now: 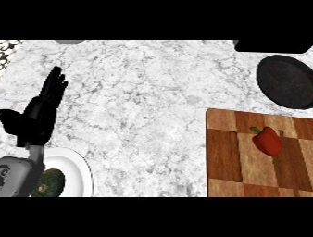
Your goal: Pick the bell pepper from the cutting board and place it in the pan
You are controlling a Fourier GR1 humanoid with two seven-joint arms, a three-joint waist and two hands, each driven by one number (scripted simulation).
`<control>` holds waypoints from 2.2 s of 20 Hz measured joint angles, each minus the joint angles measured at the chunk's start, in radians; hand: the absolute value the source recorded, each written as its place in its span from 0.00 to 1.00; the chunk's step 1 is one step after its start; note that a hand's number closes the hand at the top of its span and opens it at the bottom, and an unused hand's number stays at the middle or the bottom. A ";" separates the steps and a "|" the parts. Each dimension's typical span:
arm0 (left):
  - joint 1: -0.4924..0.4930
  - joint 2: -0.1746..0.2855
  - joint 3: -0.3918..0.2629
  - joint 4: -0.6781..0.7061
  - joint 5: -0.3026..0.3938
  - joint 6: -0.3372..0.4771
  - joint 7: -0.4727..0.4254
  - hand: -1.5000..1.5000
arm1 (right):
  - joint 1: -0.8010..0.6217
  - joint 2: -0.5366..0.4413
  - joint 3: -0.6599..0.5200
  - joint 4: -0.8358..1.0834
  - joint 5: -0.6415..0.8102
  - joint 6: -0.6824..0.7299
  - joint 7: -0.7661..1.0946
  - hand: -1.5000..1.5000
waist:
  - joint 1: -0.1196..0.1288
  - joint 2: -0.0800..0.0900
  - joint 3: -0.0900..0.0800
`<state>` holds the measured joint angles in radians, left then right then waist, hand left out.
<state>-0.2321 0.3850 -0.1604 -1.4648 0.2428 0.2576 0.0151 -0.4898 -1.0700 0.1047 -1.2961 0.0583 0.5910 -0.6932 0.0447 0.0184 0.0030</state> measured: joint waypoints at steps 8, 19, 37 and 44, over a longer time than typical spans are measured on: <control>-0.028 -0.009 0.022 0.054 0.001 -0.024 -0.016 0.50 | -0.115 -0.009 0.125 0.058 0.096 -0.095 -0.089 0.00 | -0.003 -0.004 -0.002; -0.032 -0.006 0.045 0.065 -0.008 -0.030 -0.003 0.50 | -0.130 -0.003 0.304 -0.022 0.086 -0.099 -0.101 0.00 | -0.024 -0.014 -0.003; -0.001 -0.029 0.083 0.006 -0.048 -0.052 0.034 0.50 | -0.139 0.094 0.391 0.071 0.279 -0.130 -0.040 0.00 | -0.031 -0.015 -0.003; 0.000 -0.049 0.091 0.016 -0.064 -0.058 0.027 0.50 | -0.144 0.147 0.464 0.132 0.381 -0.176 -0.088 0.00 | -0.031 -0.015 -0.003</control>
<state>-0.2325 0.3356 -0.0692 -1.4484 0.1791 0.1996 0.0420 -0.6337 -0.9232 0.5683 -1.1644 0.4398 0.4155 -0.7816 0.0137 0.0032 0.0002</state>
